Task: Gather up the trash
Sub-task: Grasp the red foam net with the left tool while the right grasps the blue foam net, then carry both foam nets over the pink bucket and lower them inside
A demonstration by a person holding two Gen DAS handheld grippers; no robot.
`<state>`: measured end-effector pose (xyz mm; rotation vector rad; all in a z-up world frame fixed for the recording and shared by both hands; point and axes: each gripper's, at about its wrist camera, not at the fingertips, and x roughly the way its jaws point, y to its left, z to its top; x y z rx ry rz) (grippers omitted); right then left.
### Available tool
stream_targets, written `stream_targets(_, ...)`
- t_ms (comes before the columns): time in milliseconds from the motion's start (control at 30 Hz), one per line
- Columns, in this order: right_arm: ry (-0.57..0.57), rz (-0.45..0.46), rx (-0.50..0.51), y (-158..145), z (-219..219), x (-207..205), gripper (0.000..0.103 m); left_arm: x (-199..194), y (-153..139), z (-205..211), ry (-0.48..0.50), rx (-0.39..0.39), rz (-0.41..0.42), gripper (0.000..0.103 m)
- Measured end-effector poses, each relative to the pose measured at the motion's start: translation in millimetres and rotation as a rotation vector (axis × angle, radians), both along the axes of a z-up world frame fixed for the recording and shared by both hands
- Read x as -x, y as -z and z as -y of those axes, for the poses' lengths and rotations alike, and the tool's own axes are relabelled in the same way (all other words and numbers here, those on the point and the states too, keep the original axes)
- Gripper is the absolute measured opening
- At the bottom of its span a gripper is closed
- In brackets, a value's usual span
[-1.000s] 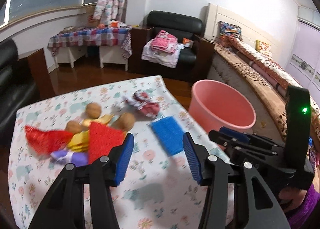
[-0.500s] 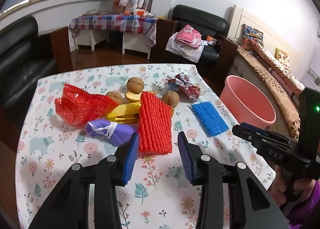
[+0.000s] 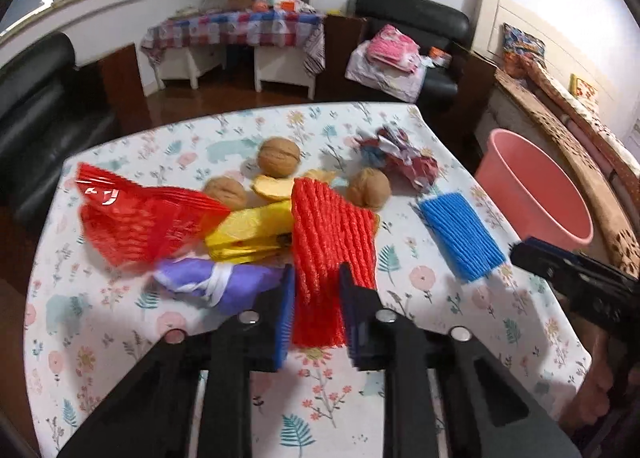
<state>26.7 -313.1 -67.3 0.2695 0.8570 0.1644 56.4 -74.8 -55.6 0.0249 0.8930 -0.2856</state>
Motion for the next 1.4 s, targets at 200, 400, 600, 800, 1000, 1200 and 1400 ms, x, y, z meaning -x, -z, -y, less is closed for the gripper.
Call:
stream_targets(200, 0.013, -0.058, -0.015, 10, 3, -17, 0.03, 3, 1, -5, 0.007, 0.037, -0.005, 0.013)
stream_targets(400, 0.015, -0.101, 0.0, 21, -2, -30, 0.03, 10, -10, -12, 0.01, 0.09, 0.012, 0.013)
stream_targets(600, 0.015, -0.096, 0.047, 23, -8, -31, 0.025, 15, -15, -15, 0.007, 0.12, 0.01, 0.013)
stream_targets(800, -0.003, -0.064, 0.063, 18, -9, -22, 0.009, 19, -19, -16, 0.004, 0.135, 0.014, 0.013)
stream_targets(1000, -0.01, 0.001, 0.038, 1, -5, -6, 0.009, 21, -25, -15, 0.005, 0.145, 0.023, 0.013)
stream_targets(1200, -0.003, 0.055, 0.012, -17, 2, 6, 0.009, 24, -37, -5, 0.022, 0.147, 0.047, 0.013)
stream_targets(1400, 0.03, 0.095, -0.007, -32, 16, 15, 0.009, 25, -49, 11, 0.055, 0.151, 0.068, 0.013)
